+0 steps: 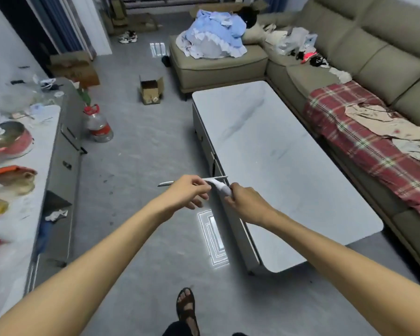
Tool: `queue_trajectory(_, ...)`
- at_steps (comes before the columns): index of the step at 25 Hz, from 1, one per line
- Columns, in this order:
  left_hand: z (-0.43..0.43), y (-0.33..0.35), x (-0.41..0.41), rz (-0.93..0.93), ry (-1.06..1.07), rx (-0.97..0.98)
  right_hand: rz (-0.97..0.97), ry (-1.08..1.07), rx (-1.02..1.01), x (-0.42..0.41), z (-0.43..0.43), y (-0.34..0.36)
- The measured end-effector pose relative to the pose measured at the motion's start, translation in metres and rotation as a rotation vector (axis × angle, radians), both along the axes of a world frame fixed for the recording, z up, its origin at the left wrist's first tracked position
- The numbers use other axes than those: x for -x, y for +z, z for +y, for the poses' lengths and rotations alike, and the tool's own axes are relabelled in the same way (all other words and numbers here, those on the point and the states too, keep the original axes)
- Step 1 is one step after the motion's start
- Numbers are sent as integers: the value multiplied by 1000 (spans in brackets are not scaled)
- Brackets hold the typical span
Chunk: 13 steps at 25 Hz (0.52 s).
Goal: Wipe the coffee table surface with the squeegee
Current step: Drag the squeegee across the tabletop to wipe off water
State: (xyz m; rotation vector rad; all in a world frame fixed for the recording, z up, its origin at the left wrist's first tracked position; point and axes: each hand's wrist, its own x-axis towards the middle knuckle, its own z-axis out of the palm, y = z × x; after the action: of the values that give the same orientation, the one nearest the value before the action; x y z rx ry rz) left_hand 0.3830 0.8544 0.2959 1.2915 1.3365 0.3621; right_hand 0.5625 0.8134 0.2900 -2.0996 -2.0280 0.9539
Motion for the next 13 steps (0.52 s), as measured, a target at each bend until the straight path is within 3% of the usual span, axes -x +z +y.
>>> queue_trajectory(7,228,-2,-69,143,-291,-181,353,-461,220,-83,187,-14)
queue_trajectory(13,420,-38,-123,319,-512,-182,431,-578,324,-148,368,-63)
